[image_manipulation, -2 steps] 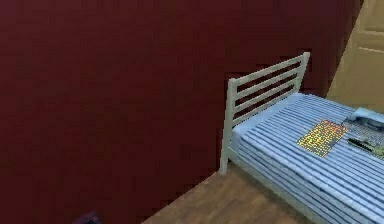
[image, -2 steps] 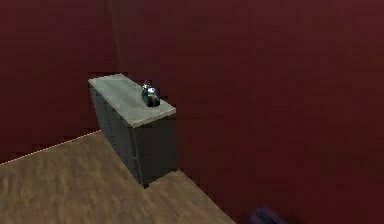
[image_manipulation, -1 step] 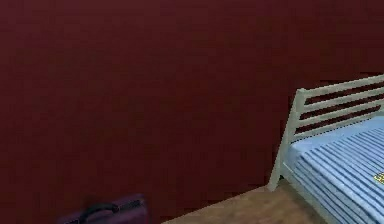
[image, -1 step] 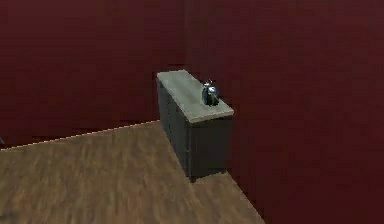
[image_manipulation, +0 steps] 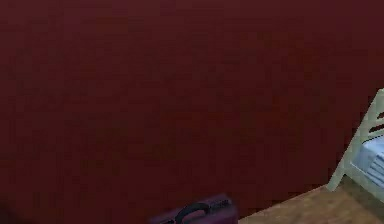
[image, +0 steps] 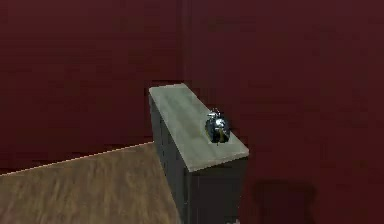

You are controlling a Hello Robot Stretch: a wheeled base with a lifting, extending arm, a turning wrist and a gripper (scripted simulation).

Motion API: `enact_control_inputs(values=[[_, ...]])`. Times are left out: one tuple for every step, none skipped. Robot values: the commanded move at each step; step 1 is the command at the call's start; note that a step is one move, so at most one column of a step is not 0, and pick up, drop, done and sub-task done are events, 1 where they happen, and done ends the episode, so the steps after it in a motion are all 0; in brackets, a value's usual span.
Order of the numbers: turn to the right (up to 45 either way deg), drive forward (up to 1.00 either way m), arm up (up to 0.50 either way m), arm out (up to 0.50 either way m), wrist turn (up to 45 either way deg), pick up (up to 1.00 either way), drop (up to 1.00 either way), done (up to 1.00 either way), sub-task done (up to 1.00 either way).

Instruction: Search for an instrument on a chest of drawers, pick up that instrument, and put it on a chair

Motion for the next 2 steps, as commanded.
enact_control_inputs(values=[[-18.0,0.0,0.0,0.0,0.0,0.0,0.0,0.0,0.0],[-3.0,0.0,0.0,0.0,0.0,0.0,0.0,0.0,0.0]])
